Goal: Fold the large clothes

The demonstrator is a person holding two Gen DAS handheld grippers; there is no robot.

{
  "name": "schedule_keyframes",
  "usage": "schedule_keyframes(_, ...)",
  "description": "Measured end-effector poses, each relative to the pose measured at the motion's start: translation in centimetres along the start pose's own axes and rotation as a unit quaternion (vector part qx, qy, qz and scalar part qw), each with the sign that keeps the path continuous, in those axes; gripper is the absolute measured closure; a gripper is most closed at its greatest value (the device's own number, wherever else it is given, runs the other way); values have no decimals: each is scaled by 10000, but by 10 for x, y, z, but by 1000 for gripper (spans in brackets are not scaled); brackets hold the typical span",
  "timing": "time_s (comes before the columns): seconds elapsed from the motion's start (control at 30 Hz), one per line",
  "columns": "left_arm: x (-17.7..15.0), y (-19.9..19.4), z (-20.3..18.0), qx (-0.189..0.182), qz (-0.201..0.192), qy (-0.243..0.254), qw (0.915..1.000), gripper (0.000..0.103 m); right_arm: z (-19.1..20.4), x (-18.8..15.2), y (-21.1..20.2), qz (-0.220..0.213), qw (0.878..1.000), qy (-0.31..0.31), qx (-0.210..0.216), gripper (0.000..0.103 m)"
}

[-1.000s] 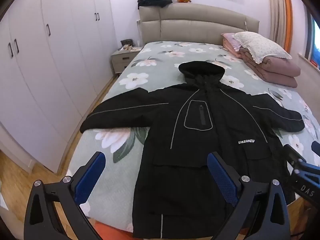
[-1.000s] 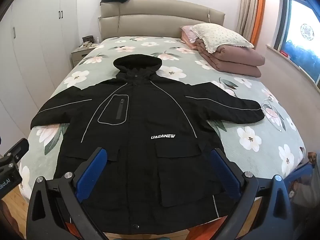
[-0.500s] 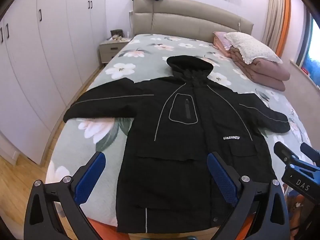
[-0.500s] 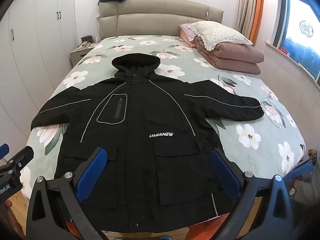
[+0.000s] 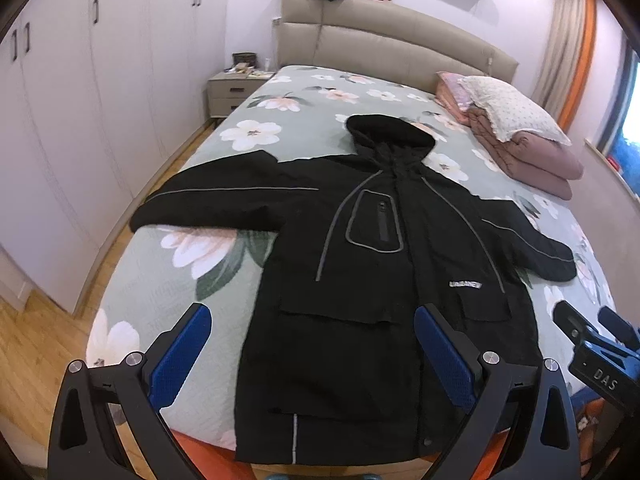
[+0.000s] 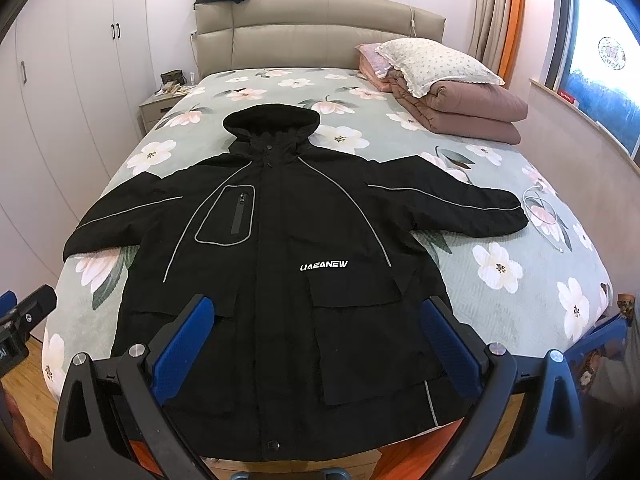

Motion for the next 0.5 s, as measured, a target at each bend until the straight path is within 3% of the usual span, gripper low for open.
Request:
schedule_keyframes(0.23,2,2,-2,532,20,352,9980,2,0,-4,4,110,9999,57,37,0)
schedule_keyframes(0.37,2,5,0,561,61,349,9978,2,0,-5,8,177,9998,74,59,0)
schedule_keyframes(0.5,1,8,3,261,158,256,9992,2,1,-6,9,181,9998,74,44,0)
Point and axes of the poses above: each gripper's, at about its wrist camera, not at the fingertips, and y roughly the way its jaws point, z to its left, x to its top, the point moved 1 cm from there along y, roughly the way its jaws point, and after that the axes turned 2 degrees about -z, right-handed, at the moved point
